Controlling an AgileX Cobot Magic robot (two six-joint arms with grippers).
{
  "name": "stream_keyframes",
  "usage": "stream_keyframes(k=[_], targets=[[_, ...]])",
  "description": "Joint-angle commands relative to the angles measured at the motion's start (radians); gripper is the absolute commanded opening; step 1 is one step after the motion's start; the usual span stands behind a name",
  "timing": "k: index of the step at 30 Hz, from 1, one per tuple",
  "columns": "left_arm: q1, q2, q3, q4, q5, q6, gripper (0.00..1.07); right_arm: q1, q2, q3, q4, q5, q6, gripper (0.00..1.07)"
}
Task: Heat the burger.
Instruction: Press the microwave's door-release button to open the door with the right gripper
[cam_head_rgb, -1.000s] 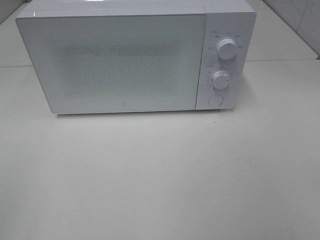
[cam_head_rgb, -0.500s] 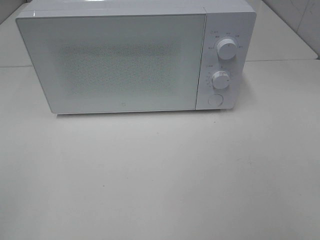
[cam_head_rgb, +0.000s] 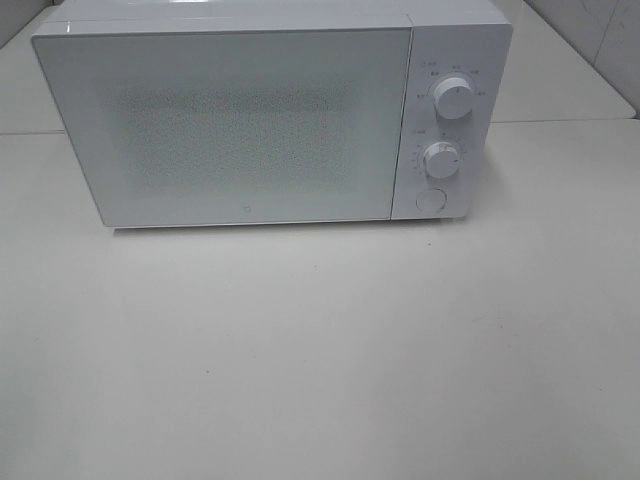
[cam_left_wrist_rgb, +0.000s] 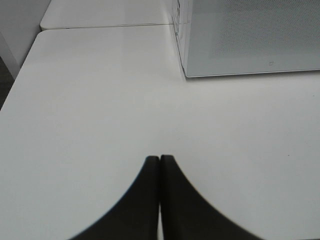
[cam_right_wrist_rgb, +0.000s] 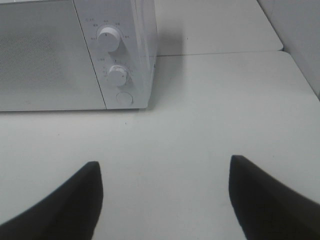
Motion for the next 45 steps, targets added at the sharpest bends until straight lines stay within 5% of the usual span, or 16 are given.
stream_keyframes(k=[1,30,38,45], targets=[[-0.001,-0.02,0.003,-0.004,-0.017,0.0,0.0,-0.001,0.098,-0.007,0.003,-0.112,-0.011,0.67],[-0.001,-0.02,0.003,-0.003,-0.017,0.0,0.0,-0.001,0.841,-0.006,0.0,-0.727,-0.023,0.64],[-0.001,-0.02,0.003,-0.003,-0.017,0.0,0.0,-0.001,1.082,-0.006,0.0,-0.94,-0.023,0.45],[-0.001,-0.02,0.003,-0.003,-0.017,0.0,0.0,-0.001,1.264,-0.006,0.0,-1.142,-0.022,0.14]])
